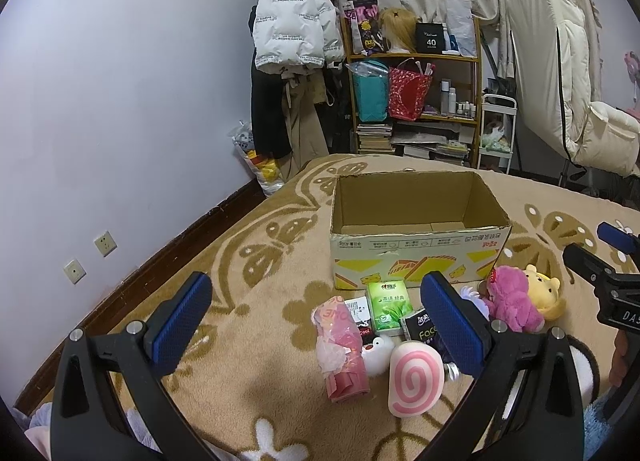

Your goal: Organize soft objects

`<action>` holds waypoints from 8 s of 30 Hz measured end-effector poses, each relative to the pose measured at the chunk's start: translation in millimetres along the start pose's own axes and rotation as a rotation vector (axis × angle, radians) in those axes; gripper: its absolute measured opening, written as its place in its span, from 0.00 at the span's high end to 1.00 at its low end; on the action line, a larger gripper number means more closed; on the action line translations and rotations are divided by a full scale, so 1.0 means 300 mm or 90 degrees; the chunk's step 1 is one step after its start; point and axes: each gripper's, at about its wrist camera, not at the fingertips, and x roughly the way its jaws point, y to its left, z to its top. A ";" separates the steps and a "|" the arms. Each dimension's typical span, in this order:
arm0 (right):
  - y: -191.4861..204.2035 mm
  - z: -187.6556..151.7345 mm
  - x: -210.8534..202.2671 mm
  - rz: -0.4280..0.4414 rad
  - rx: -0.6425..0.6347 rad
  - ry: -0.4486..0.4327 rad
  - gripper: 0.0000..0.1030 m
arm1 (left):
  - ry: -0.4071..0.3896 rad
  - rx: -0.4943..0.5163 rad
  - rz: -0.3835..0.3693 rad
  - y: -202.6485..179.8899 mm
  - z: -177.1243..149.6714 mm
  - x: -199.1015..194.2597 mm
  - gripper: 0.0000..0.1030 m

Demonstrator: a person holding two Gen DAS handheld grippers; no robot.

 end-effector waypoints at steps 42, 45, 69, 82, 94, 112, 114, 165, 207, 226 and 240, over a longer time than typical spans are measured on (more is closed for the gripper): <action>-0.149 0.030 0.215 0.015 0.127 0.103 0.00 | 0.275 -0.040 -0.054 -0.005 0.098 0.455 0.00; -0.155 0.027 0.248 0.020 0.128 0.114 0.00 | 0.296 -0.038 -0.035 -0.009 0.077 0.512 0.00; -0.108 -0.107 0.409 0.017 0.073 0.255 0.17 | 0.428 -0.040 0.002 -0.004 -0.119 0.673 0.00; -0.095 -0.109 0.400 0.023 0.064 0.256 0.44 | 0.449 -0.052 0.010 0.016 -0.149 0.702 0.00; -0.086 -0.126 0.416 0.016 0.052 0.271 0.44 | 0.451 -0.060 -0.009 0.006 -0.171 0.711 0.00; -0.044 -0.156 0.471 0.009 0.010 0.292 0.35 | 0.461 -0.127 -0.104 0.016 -0.177 0.713 0.48; -0.038 -0.161 0.480 0.013 0.008 0.295 0.39 | 0.456 -0.128 -0.111 0.017 -0.173 0.712 0.60; 0.015 0.055 0.182 0.057 0.035 0.060 0.45 | 0.150 -0.046 -0.062 0.030 0.138 0.387 0.86; 0.022 0.252 0.455 0.072 0.014 0.037 0.03 | 0.125 -0.039 -0.065 -0.069 0.316 0.618 0.20; 0.013 0.272 0.329 0.049 0.032 0.028 0.00 | 0.142 -0.014 -0.021 -0.026 0.312 0.442 0.01; 0.008 0.276 0.158 0.051 0.041 0.026 0.00 | 0.169 -0.031 -0.031 0.011 0.227 0.276 0.01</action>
